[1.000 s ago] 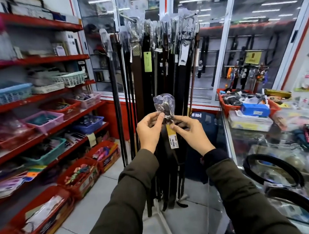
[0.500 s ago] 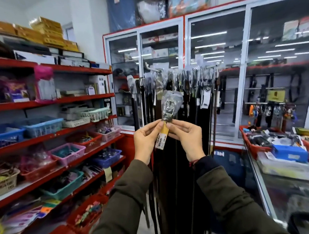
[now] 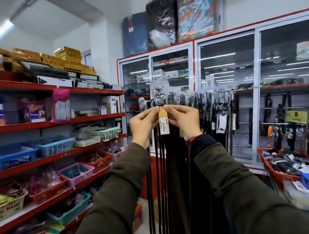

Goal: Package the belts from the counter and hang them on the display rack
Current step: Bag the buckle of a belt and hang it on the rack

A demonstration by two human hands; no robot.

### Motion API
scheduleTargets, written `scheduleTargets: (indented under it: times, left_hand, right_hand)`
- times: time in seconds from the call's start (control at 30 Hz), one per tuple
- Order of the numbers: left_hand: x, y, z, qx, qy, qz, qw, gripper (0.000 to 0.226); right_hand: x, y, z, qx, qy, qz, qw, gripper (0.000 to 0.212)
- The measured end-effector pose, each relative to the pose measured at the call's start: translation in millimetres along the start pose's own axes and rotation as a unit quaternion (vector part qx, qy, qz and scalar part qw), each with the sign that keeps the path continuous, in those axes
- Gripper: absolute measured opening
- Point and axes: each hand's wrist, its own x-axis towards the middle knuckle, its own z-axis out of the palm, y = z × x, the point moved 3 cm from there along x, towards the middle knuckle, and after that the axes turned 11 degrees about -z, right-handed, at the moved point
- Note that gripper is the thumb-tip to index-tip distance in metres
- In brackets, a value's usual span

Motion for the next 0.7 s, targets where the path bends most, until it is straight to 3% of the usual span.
scheduleTargets:
  times: [0.1,0.27,0.53,0.7]
  left_hand:
    - [8,3,3,-0.010,0.003,-0.019,1.000,0.023]
    - [17,4,6,-0.024,0.014,-0.037,0.999,0.009]
    - [26,-9,3,-0.005,0.006,-0.085,0.996,0.025]
    - [32,-23,7,0.048,0.020,-0.047,0.998,0.025]
  right_hand:
    - [9,4,3,0.008,0.012,0.019,1.000,0.016]
    - [15,6,4,0.004,0.033,0.017,0.999,0.020]
    - [15,19,-4,-0.012,0.044,0.034,0.998,0.011]
    - [22,33,-17,-0.104,0.048,0.025,0.993,0.011]
